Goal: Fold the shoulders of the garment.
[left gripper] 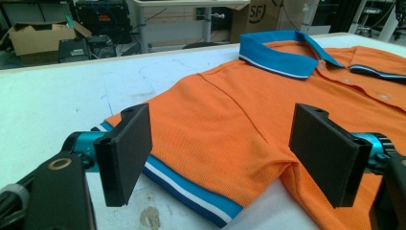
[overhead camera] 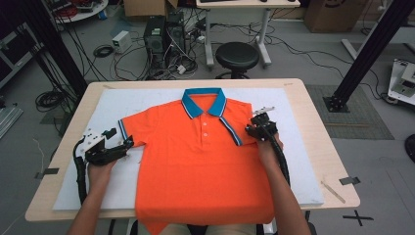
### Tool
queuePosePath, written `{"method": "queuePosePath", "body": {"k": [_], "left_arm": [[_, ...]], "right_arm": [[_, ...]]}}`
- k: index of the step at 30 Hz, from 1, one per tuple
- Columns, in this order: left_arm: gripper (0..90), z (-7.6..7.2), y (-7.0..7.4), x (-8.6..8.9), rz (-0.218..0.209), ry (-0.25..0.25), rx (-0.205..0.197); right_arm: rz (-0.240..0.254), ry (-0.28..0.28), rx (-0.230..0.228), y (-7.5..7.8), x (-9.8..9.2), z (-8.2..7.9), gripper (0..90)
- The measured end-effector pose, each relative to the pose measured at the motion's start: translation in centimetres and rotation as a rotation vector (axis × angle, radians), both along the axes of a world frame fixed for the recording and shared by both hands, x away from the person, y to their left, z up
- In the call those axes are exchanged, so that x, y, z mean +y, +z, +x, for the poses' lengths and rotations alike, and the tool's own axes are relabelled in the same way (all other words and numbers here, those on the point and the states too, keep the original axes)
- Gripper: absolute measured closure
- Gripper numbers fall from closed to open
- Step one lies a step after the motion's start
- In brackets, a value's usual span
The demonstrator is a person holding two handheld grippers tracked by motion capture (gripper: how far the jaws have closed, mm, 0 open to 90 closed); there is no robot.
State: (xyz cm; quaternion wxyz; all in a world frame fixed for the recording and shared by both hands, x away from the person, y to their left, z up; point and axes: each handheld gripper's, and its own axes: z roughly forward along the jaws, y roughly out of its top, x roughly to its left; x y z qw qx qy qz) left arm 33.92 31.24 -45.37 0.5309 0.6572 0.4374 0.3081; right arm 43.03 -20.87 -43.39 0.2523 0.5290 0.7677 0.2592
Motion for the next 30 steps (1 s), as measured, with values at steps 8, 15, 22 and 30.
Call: {"method": "queuePosePath", "body": {"k": [8,15,22,30], "left_arm": [[22.9,0.0,0.0,-0.1,0.007,0.005,0.003],[22.8,0.0,0.0,0.0,0.006,0.006,0.002],[22.8,0.5,0.1,0.4,-0.044,0.005,0.039],[22.5,2.7,2.0,0.5,-0.013,-0.035,0.076]], "right_arm": [[0.102,0.03,0.094,-0.7,-1.7,0.4,83.5],[-0.044,-0.025,0.024,-0.4,-0.9,0.0,84.8],[0.106,-0.017,-0.06,0.8,-2.5,-1.2,63.4],[0.152,0.051,-0.122,1.2,-4.5,-3.5,37.9]]}}
